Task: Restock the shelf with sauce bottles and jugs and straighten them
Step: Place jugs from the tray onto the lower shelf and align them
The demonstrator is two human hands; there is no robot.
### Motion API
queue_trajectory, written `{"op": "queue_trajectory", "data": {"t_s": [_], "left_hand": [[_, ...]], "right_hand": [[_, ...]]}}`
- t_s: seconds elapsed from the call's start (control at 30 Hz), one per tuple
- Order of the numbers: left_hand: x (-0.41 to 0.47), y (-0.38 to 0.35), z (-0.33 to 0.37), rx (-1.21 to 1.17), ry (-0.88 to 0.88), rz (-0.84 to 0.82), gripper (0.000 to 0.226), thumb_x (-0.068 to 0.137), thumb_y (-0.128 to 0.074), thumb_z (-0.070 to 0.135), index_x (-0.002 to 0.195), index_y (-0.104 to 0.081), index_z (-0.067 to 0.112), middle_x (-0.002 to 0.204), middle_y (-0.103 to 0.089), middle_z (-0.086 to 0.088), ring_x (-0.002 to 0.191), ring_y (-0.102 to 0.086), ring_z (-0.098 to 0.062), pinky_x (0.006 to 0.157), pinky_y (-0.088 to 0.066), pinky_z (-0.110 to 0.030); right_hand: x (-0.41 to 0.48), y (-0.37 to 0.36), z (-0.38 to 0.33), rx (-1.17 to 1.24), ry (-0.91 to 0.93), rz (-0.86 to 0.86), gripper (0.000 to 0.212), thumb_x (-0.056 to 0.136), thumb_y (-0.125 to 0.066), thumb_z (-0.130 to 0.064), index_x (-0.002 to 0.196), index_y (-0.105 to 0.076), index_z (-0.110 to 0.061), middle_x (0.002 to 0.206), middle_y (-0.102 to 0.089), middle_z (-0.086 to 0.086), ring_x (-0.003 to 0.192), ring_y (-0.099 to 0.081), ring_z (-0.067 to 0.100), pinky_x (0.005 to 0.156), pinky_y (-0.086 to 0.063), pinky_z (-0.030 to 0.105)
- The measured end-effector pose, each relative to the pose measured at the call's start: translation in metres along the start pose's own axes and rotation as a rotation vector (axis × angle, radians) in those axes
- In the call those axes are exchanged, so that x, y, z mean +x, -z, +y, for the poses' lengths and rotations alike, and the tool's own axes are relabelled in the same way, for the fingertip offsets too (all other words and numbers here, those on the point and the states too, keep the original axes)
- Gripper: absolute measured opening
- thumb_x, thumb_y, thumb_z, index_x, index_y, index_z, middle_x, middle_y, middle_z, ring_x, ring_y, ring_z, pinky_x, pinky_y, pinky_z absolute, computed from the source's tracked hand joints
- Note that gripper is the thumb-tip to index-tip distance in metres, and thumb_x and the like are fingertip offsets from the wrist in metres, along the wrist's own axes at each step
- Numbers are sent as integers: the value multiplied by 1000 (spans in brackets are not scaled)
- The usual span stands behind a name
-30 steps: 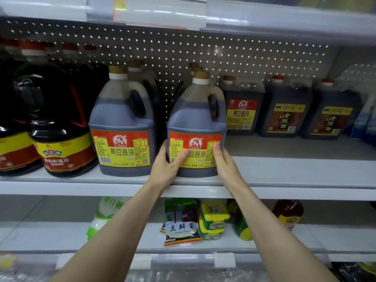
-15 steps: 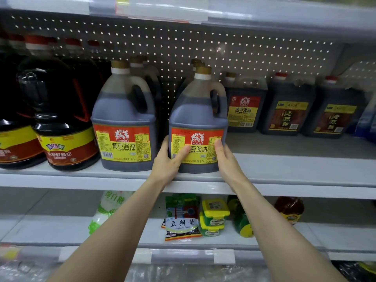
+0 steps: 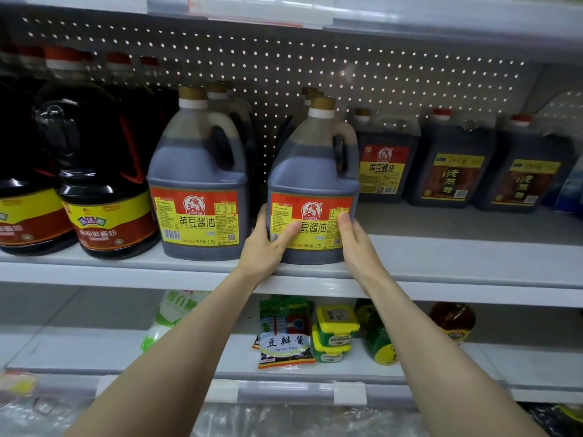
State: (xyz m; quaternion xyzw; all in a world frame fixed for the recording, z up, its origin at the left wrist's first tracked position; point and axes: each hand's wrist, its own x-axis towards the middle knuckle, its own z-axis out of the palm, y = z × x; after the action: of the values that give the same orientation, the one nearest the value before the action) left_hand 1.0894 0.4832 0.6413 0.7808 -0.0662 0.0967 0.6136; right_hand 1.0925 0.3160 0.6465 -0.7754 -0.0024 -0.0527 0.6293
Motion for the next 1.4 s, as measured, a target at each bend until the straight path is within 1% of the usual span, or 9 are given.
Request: {"op": "queue_trajectory", "data": {"t_s": [0.27,0.47,0.53,0.7,0.97,1.13,1.2,1.33,1.4], "left_hand": [[2,0,-3,-12,-4,-23,72,73,-55,60,138,-37,34,116,-63,17,109,-59,-5,103,-42,-30],[4,0,-2,-38,-16,-34,68,72,-57,61,132,-39,37,115,-62,21,110,-60,-3,106,-43,-36],[5,1,-2,-36,-21,-34,69,72,-57,61,133,-39,37,115,-62,22,109,-60,-1,105,-43,-36],[6,0,-2,-19,-18,-16,59,83,-57,52,136,-37,33,110,-59,28,103,-58,6,102,-42,-28],[0,0,2,-29,17,5,54,91,-59,37,139,-40,19,117,-60,14,105,-57,0,103,-44,-30],[-9,5,10,27,7,29,61,92,-58,42,144,-39,16,135,-55,4,124,-51,-12,109,-39,-37],[-14,8,14,48,16,40,68,91,-59,45,146,-34,14,141,-51,2,130,-47,-15,111,-36,-39],[-28,12,22,31,26,68,67,92,-60,40,146,-33,11,141,-50,-5,130,-46,-18,111,-37,-39],[-36,15,26,39,26,76,64,92,-59,41,144,-35,13,141,-49,-5,129,-47,-19,109,-38,-40]], "right_hand": [[0,0,1,6,-1,-4,56,93,-30,-59,142,-39,-33,122,-56,-11,113,-53,9,94,-41,26],[1,1,0,-3,10,4,67,83,-29,-68,140,-41,-34,125,-56,-10,117,-53,12,102,-42,32],[1,1,-1,-4,12,5,72,80,-30,-70,141,-41,-34,126,-57,-9,118,-53,12,101,-42,31],[2,1,0,14,40,2,59,92,-32,-62,142,-41,-31,127,-57,-9,116,-54,11,96,-43,27],[-3,2,-2,42,56,-3,50,97,-37,-52,139,-45,-25,118,-60,-9,109,-57,8,80,-45,14],[-14,9,-9,41,113,21,46,98,-46,-43,139,-46,-22,129,-59,-4,116,-56,9,96,-48,26],[-22,11,-13,43,136,31,45,98,-48,-39,139,-46,-20,129,-59,-3,116,-56,7,96,-48,22],[-38,14,-19,11,152,62,46,98,-51,-32,141,-44,-15,119,-55,-11,103,-54,-4,79,-45,4],[-47,15,-22,-15,136,78,52,97,-54,-34,143,-40,-13,128,-53,-8,109,-52,0,87,-46,9]]}}
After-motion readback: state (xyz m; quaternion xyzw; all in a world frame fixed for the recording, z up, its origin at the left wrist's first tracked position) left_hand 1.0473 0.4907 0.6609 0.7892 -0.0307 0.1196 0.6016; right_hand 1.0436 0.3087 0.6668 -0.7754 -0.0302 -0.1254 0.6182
